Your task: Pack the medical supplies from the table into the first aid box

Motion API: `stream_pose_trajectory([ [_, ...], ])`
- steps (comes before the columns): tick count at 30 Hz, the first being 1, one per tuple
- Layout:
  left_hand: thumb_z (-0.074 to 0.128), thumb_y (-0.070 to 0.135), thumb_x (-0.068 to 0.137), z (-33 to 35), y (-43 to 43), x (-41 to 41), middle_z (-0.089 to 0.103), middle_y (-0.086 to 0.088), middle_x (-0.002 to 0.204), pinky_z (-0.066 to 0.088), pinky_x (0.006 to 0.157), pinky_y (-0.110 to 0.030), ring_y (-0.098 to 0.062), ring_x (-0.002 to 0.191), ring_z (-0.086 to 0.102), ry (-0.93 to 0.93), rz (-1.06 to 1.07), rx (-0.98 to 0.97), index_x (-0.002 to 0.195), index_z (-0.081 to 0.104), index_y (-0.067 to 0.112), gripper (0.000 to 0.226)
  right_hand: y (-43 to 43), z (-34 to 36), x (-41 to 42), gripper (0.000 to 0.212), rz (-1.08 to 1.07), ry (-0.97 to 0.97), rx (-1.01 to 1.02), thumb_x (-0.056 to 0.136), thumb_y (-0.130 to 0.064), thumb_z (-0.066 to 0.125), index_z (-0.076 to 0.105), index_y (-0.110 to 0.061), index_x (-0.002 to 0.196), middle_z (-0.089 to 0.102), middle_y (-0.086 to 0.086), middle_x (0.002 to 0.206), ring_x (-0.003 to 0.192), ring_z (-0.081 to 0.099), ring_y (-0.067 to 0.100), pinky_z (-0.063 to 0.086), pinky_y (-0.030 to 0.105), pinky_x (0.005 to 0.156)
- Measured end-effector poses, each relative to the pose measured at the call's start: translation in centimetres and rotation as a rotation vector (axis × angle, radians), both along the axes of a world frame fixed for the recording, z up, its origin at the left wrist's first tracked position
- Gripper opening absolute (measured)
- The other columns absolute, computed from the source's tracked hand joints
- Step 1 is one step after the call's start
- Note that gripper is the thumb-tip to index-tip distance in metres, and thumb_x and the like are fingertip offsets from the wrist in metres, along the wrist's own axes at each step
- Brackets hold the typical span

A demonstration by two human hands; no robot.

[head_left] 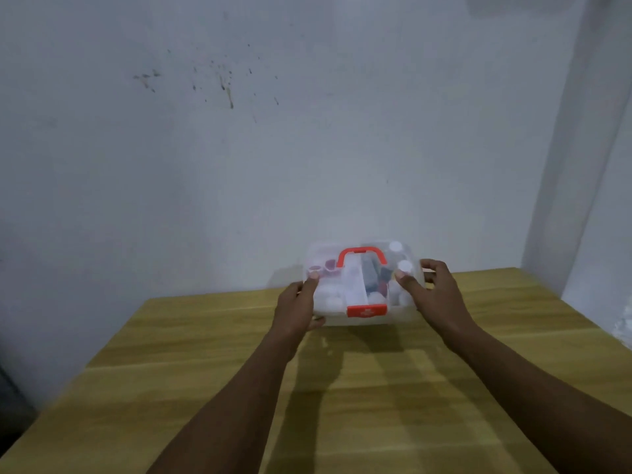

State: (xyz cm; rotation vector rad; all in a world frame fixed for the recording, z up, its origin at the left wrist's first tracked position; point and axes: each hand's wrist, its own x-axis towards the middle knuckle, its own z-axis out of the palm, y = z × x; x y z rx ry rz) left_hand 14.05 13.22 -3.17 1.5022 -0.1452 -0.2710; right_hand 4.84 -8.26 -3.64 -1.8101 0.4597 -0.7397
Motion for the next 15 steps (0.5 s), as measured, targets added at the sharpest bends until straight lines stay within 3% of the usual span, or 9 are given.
stream_pose_trajectory([
  [8, 0.052, 0.057, 0.094, -1.7, -4.9, 5.8, 0.066, -0.008, 0.122, 0.061, 0.083, -0.051, -0.027, 0.103, 0.066, 0.034, -0.019, 0.130, 0.123, 0.061, 0.020, 0.048, -4.7, -1.4, 6.6, 0.060, -0.022, 0.126, 0.057, 0.086, -0.048, 0.068, 0.048, -0.018, 0.134, 0.060, 0.008, 0.130, 0.105, 0.061, 0.023, 0.056, 0.050, 0.091],
  [12, 0.042, 0.097, 0.059, -2.9, -5.7, 8.1, 0.064, -0.004, 0.130, 0.057, 0.092, -0.052, -0.029, 0.112, 0.064, 0.033, -0.045, 0.268, 0.127, 0.061, 0.028, 0.099, -5.2, -2.1, 8.3, 0.070, 0.029, 0.214, 0.051, 0.086, -0.059, 0.060, 0.042, -0.020, 0.142, 0.054, 0.010, 0.142, 0.120, 0.058, 0.029, 0.054, 0.049, 0.096],
  [15, 0.030, 0.088, 0.076, -1.7, -5.9, 7.7, 0.057, -0.010, 0.141, 0.051, 0.102, -0.050, -0.032, 0.121, 0.058, 0.002, -0.058, 0.402, 0.138, 0.052, 0.021, 0.093, -5.2, -1.3, 8.6, 0.076, 0.058, 0.290, 0.004, 0.087, -0.063, 0.055, 0.036, -0.019, 0.147, 0.048, 0.011, 0.149, 0.127, 0.053, 0.031, 0.050, 0.046, 0.100],
])
